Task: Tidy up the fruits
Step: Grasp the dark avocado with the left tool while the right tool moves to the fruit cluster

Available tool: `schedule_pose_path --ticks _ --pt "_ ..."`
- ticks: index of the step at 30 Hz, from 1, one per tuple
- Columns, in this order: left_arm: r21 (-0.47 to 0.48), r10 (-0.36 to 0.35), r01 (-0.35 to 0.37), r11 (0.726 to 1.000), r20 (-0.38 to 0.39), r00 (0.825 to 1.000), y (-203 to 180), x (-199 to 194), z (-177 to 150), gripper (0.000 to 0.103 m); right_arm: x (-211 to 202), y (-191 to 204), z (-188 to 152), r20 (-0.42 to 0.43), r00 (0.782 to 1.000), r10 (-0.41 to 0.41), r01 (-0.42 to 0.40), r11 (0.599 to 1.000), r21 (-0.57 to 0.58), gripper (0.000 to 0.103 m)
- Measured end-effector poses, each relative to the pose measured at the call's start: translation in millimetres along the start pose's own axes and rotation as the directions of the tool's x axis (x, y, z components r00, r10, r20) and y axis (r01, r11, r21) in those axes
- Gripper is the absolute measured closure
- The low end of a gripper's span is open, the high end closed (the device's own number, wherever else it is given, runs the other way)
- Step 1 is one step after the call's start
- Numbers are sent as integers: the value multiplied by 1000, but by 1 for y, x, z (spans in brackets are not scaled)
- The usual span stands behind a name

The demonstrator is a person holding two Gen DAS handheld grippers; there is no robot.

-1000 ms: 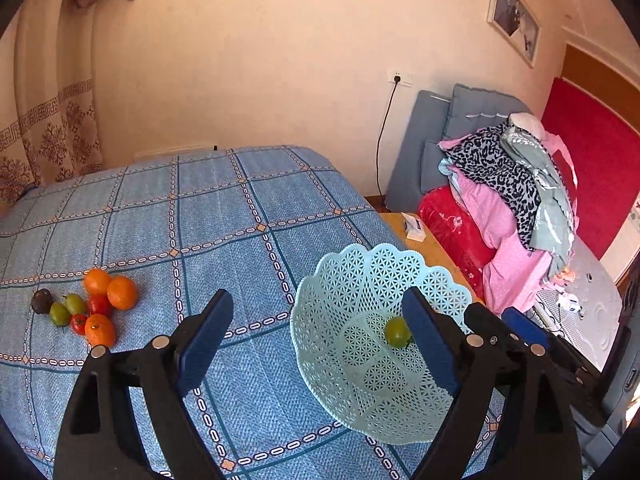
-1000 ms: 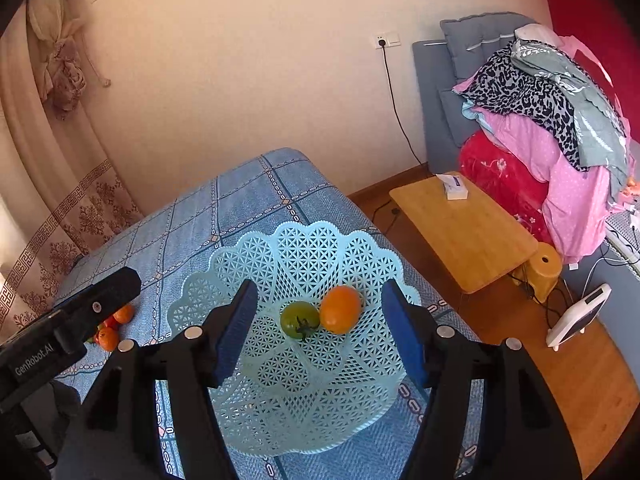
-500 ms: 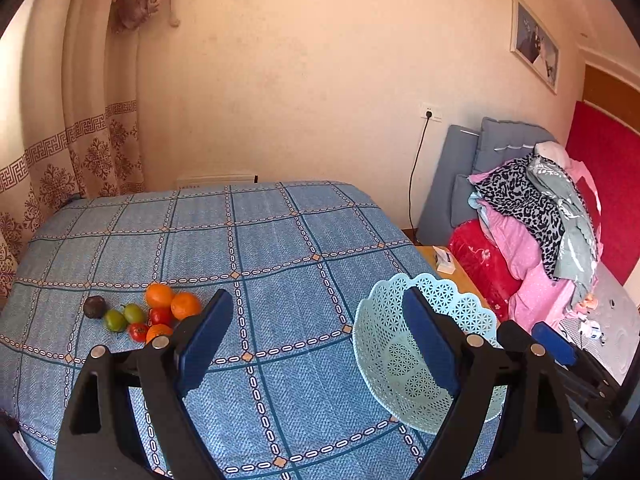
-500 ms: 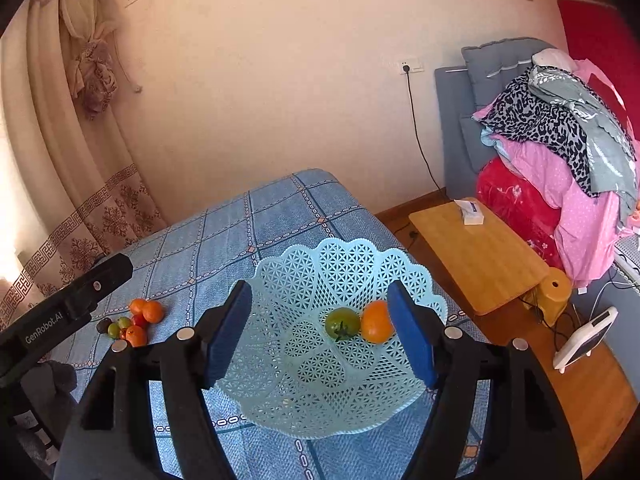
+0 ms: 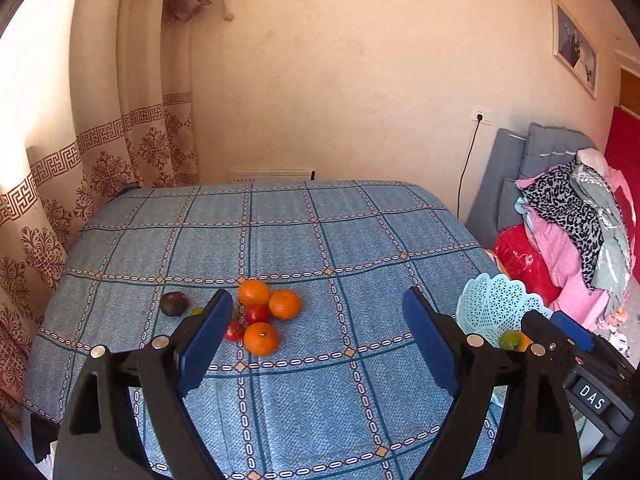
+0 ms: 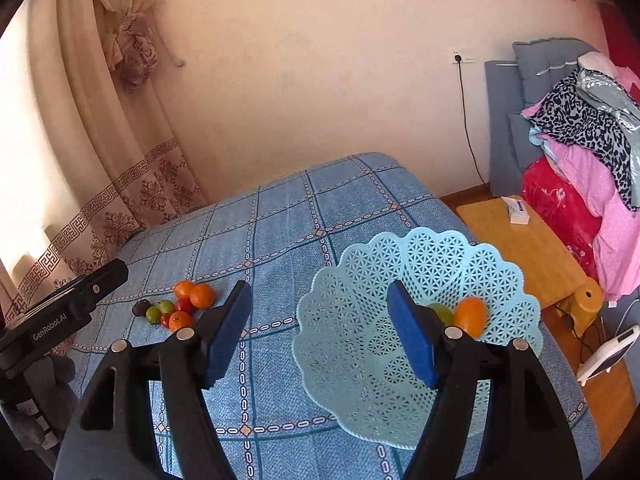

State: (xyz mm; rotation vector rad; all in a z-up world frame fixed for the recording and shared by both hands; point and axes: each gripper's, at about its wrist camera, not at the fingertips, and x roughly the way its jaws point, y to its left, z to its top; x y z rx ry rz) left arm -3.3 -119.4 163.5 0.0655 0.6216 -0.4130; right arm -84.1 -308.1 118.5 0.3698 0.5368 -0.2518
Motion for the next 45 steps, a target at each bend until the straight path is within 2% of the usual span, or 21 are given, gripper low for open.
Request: schedule_pose_path --ticks 4,10,16,21,27,37,40,45 --pt "-29 51 -51 998 -16 999 32 6 0 17 20 24 4 -47 997 54 -55 998 -20 31" --pt "-85 89 -94 992 -58 994 79 19 4 17 46 56 9 -119 987 111 -117 992 -45 31" --pt "-116 121 -138 984 -141 983 119 49 10 17 79 86 10 -204 968 149 -164 985 -59 31" --pt "-117 146 -175 978 -218 965 145 82 7 17 112 108 6 -276 949 155 -179 982 -64 31" --pt "-132 136 -183 974 -304 943 165 121 -1 17 148 133 1 -348 927 138 -178 980 -87 31" --pt "-156 142 -212 965 -369 918 184 161 -8 17 187 156 -8 -428 894 134 -200 973 -113 31" --pt "-161 134 -211 964 -389 911 187 170 -10 23 197 160 -11 -441 889 126 -198 973 -120 31" --pt "-155 108 -188 970 -418 902 186 181 -17 40 212 159 -13 -453 885 111 -182 976 -117 31"
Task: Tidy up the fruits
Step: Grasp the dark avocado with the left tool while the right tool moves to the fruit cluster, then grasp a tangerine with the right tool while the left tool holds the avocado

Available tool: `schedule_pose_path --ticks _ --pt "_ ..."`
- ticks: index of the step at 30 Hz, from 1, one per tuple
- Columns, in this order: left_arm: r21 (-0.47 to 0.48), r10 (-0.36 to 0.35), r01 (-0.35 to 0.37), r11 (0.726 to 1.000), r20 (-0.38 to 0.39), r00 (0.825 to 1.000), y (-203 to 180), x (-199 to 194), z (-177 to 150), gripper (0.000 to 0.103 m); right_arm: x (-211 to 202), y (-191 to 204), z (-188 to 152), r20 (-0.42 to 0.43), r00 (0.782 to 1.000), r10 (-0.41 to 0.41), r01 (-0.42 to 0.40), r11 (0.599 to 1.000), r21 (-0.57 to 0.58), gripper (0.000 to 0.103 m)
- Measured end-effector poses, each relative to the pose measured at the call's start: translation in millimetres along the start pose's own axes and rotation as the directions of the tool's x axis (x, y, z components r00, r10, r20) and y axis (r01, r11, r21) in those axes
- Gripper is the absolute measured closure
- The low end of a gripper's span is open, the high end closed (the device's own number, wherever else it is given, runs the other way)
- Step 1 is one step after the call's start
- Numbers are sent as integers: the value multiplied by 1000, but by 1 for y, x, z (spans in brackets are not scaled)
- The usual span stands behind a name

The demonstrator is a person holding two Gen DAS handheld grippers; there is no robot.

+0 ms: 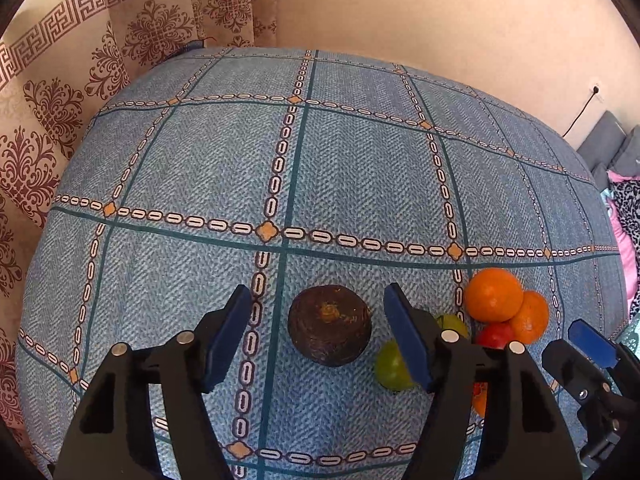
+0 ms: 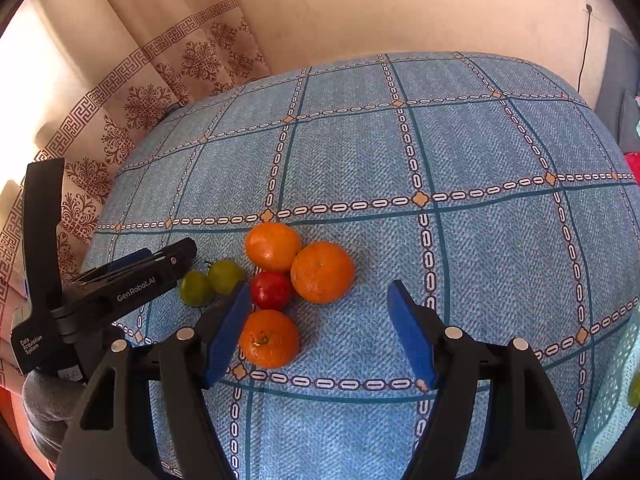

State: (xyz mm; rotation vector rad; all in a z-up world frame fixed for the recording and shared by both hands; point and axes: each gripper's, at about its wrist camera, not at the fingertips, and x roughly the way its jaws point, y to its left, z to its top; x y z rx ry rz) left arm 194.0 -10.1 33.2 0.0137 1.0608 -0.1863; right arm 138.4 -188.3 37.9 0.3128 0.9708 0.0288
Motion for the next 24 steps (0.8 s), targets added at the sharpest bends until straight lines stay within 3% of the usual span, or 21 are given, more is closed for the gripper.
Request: schedule_pose_path --ticks 2,6,15,19,24 --pt "3 5 -5 1000 6 1000 0 2 -2 44 4 -2 2 -2 1000 -2 2 1000 4 31" --pt "7 -14 14 1000 26 1000 2 -4 -5 63 10 -7 3 -8 1000 -7 7 1000 8 31" --pt "4 -39 39 999 74 996 0 -25 -13 63 17 -3 3 -16 1000 -15 15 1000 7 33" --pt "-8 -49 50 999 94 994 2 -32 -16 63 23 -5 4 -19 1000 -2 2 1000 22 45" --pt "-15 -65 67 998 107 992 1 -38 -22 63 31 -9 5 -25 1000 5 -4 999 41 48"
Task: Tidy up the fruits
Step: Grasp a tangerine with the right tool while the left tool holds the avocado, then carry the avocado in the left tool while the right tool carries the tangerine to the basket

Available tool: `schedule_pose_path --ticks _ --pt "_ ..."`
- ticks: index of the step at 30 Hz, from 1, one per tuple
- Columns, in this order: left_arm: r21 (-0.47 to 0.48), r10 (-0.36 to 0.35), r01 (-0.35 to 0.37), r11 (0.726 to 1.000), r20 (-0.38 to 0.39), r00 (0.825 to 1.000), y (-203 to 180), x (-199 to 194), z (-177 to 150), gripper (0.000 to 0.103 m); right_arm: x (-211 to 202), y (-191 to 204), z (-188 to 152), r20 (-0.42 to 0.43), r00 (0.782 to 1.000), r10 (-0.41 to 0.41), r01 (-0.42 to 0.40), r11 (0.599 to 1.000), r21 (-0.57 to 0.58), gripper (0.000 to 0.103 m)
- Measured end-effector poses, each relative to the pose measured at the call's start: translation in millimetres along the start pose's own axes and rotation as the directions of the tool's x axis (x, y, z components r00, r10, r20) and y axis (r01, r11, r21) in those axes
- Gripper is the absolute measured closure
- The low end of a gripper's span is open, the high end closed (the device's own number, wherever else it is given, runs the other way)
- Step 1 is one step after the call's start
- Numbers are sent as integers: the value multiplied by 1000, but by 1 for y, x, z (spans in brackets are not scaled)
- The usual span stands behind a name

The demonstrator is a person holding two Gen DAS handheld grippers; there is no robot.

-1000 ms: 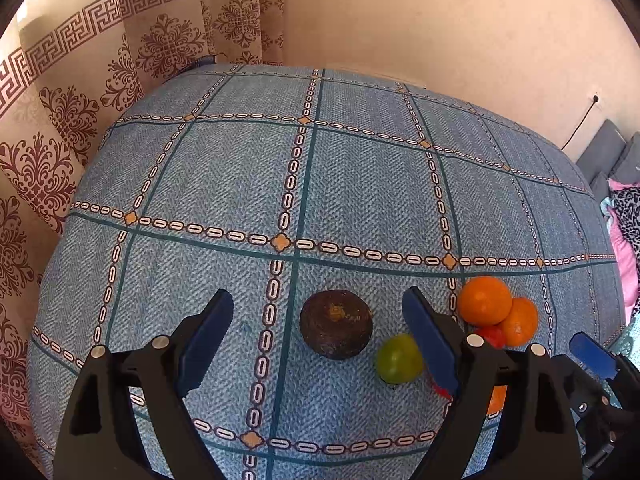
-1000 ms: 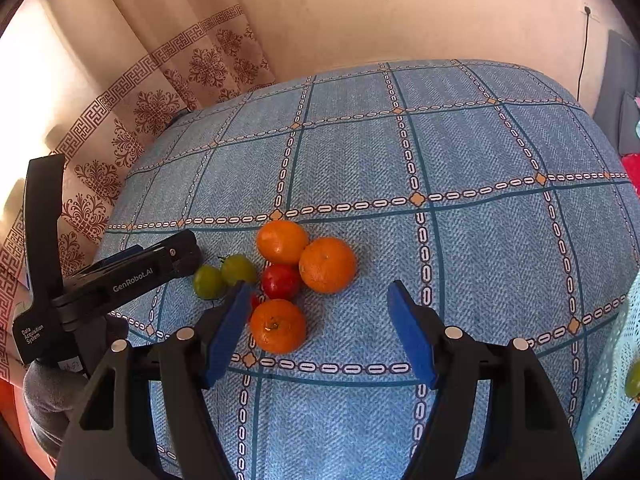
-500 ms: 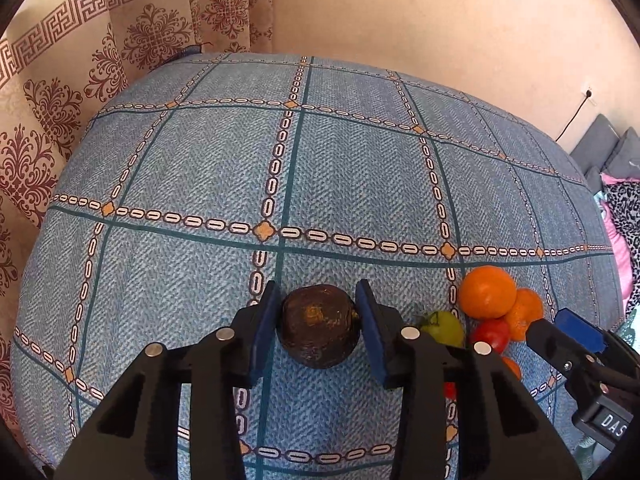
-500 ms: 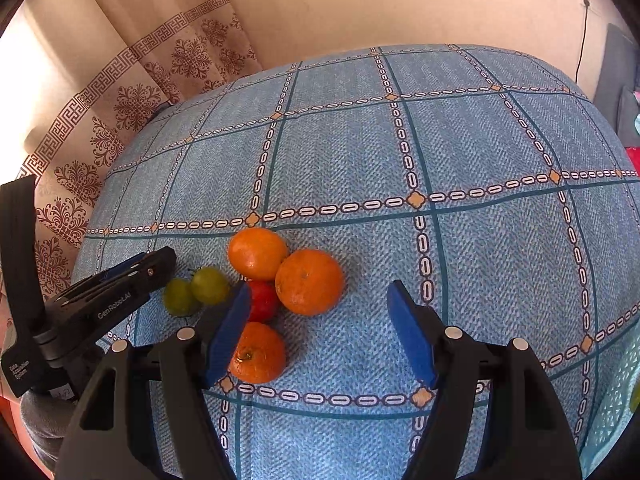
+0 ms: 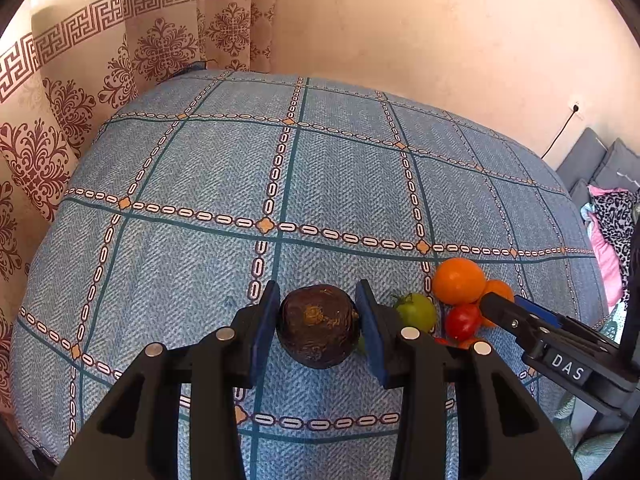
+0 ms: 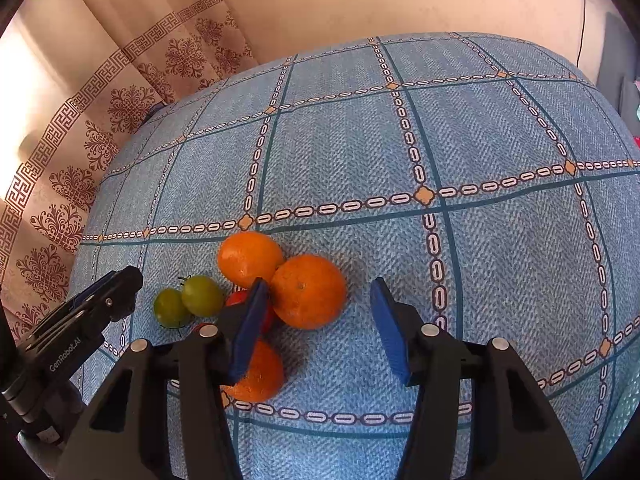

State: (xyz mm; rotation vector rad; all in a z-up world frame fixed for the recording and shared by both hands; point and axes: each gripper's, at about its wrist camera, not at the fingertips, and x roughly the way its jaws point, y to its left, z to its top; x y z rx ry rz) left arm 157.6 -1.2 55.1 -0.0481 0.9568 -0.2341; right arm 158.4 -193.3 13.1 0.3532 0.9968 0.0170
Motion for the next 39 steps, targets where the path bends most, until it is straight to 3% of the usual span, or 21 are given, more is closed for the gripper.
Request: schedule_pose_path --ticks 5,8,16,28,39 --pt "3 -8 8 1000 0 1000 -3 -1 -5 63 4 -4 2 8 1000 28 -29 999 18 51" --pt "1 -12 12 1000 -4 1000 -1 1 -6 63 4 -7 2 7 997 74 -75 997 29 62" --pt "7 -21 21 1000 16 1000 -5 -7 -7 63 -11 -1 -5 40 996 82 -82 997 1 63" --pt "54 -76 70 996 111 991 -32 -59 -15 63 -79 1 -21 163 981 101 -98 995 -29 62" --pt "126 -172 148 981 208 963 -78 -119 -37 63 -163 -25 -50 340 937 79 -75 997 -24 62"
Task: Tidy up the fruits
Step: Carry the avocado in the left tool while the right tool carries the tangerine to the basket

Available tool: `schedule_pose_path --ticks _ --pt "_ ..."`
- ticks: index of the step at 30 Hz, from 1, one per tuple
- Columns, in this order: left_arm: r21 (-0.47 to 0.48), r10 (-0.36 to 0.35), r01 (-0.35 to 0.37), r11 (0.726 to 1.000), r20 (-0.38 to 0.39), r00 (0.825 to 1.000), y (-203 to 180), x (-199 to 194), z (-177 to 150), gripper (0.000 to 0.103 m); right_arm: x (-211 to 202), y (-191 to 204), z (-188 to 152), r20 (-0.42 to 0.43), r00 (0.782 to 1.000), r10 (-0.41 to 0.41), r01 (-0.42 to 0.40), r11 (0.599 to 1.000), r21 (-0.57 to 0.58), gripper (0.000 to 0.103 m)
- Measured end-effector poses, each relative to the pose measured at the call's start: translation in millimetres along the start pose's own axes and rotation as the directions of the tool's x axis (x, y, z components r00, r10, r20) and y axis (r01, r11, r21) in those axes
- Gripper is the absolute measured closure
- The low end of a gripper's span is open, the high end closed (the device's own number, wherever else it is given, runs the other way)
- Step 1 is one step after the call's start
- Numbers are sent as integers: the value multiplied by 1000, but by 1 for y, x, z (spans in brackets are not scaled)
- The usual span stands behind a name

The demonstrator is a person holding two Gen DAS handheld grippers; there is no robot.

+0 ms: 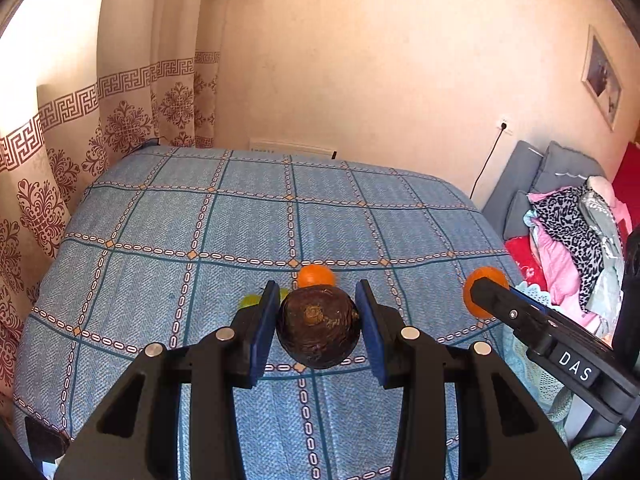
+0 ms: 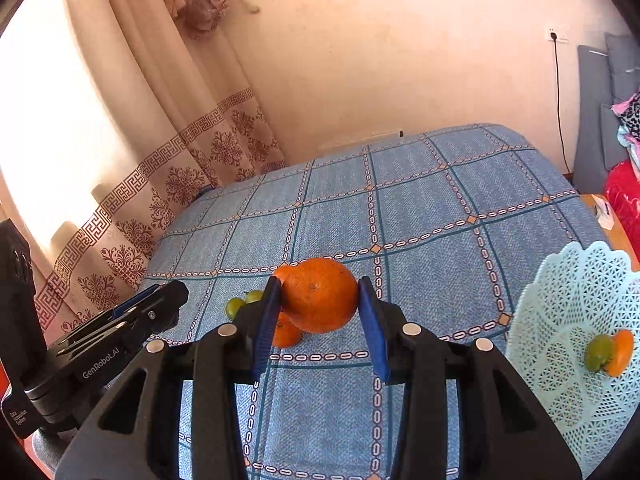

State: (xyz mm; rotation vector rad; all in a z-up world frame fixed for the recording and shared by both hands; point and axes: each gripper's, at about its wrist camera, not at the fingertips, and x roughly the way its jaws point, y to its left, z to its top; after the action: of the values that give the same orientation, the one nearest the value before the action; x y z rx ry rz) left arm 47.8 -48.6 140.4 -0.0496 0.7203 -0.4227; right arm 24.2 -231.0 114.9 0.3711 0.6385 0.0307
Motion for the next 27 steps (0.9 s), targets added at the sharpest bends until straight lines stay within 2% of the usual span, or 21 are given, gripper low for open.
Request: schedule_pose_path --ticks 7,12,21,27 --pt "54 -68 66 996 24 997 -47 -16 -4 63 -53 -30 0 98 994 -49 46 999 27 62" --pt "108 -125 123 986 7 992 -86 -14 -12 63 -83 -57 -7 135 986 -99 92 994 64 62" --pt "201 -197 203 958 -48 979 -155 -3 -31 63 -116 -108 -27 138 971 -196 178 975 130 62" --pt "256 -234 249 934 -88 968 -190 5 -47 63 -123 -136 -44 103 961 -257 240 959 148 62"
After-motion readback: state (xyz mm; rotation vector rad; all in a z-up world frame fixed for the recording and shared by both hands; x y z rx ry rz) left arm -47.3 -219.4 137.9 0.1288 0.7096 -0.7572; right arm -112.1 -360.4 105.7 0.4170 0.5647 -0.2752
